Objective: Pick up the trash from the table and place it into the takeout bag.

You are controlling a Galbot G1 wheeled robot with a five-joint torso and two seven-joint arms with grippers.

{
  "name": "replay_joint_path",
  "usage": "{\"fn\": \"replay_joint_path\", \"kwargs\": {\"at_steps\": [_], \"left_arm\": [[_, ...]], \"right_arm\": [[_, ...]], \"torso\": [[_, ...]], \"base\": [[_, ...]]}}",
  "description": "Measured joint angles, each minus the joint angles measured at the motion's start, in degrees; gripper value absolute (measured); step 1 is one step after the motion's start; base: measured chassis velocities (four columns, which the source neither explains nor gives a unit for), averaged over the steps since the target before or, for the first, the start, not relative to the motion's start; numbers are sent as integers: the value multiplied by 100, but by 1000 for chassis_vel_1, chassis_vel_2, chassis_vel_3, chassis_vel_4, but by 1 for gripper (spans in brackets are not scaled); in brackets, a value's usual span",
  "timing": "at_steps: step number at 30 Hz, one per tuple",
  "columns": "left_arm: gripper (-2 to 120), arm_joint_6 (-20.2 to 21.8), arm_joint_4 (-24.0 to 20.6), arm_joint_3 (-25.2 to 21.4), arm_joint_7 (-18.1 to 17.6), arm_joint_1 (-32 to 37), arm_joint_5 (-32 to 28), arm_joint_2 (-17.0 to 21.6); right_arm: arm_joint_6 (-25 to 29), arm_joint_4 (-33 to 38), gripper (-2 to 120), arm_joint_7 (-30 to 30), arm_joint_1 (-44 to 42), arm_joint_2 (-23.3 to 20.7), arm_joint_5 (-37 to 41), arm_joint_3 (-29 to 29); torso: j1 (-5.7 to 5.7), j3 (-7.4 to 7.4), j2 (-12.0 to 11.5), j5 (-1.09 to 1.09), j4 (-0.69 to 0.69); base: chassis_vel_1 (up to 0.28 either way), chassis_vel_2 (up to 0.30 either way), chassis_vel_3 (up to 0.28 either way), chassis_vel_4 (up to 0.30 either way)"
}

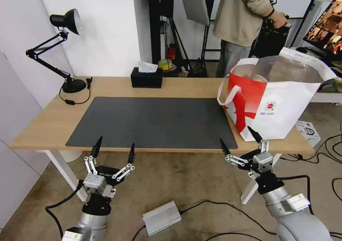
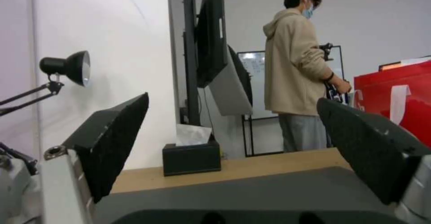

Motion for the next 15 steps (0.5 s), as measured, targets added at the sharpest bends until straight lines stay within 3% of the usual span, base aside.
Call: {"fn": "replay_joint_path", "kwargs": {"at_steps": [15], "left_arm": [[100,-38,60,0,-50,-44,87,4]], "right_arm": [[0,0,100,0,0,0,0,0]], "torso": [[0,0,0,0,0]], "base": [[0,0,0,0]]}}
